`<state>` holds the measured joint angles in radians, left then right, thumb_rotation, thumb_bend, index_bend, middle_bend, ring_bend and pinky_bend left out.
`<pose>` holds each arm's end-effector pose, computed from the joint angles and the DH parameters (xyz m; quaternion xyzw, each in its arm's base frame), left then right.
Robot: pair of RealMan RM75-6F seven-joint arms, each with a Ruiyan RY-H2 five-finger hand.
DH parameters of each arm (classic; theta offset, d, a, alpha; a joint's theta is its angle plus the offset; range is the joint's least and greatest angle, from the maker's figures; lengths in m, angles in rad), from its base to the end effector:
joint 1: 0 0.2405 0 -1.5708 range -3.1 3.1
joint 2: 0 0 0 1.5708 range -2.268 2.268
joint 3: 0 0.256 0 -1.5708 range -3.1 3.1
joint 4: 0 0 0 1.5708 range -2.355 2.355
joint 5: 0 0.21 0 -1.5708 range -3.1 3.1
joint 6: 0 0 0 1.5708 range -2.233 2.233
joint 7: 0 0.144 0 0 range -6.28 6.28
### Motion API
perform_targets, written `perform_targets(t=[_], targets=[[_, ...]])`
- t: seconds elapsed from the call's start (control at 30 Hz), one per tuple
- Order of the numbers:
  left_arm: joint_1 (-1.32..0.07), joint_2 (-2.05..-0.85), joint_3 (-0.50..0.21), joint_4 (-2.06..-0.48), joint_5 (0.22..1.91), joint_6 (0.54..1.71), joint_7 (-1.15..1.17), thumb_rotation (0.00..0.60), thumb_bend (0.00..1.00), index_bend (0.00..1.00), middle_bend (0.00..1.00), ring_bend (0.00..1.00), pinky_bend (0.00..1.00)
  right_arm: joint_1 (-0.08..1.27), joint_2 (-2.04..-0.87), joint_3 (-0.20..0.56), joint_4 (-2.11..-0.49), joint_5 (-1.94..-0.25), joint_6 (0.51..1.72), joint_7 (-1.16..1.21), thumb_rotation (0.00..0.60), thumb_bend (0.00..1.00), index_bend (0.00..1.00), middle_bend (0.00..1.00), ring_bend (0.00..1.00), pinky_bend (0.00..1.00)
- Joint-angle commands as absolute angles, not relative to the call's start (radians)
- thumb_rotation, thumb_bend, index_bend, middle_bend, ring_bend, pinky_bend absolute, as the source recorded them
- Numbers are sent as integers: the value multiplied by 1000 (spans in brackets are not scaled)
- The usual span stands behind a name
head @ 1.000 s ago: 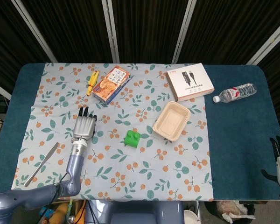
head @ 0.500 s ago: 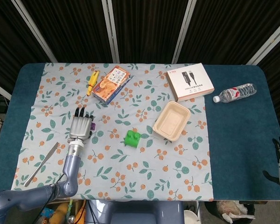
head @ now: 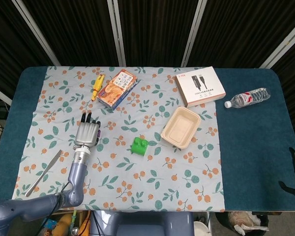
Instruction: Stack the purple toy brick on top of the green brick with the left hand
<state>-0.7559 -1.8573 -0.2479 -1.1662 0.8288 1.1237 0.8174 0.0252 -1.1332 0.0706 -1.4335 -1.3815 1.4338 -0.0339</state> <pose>-0.1717 0.3621 -0.0630 -0.6998 -0.3295 -0.2444 0.5848 -0.3708 -0.1649 0.1803 0.5758 -0.3794 0.2852 0.6658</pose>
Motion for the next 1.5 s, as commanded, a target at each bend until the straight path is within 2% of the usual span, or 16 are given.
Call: perform_targets(t=[0.03, 1.23, 1.5], targets=[[-754, -1859, -245, -1162, 830, 1125, 816, 600, 316, 377, 382, 62, 50, 25, -1132, 71, -1436, -1382, 1434, -36, 600, 151, 0, 20, 18, 0], [-756, -1878, -256, -1122, 832, 1113, 813, 600, 333, 418, 424, 77, 50, 6, -1119, 75, -1458, -1367, 1446, -61, 600, 150, 0, 20, 18, 0], [-760, -1888, -255, -1111, 848, 1125, 813, 600, 339, 453, 465, 93, 50, 4, -1121, 75, -1456, -1365, 1443, -59, 600, 150, 0, 20, 17, 0]])
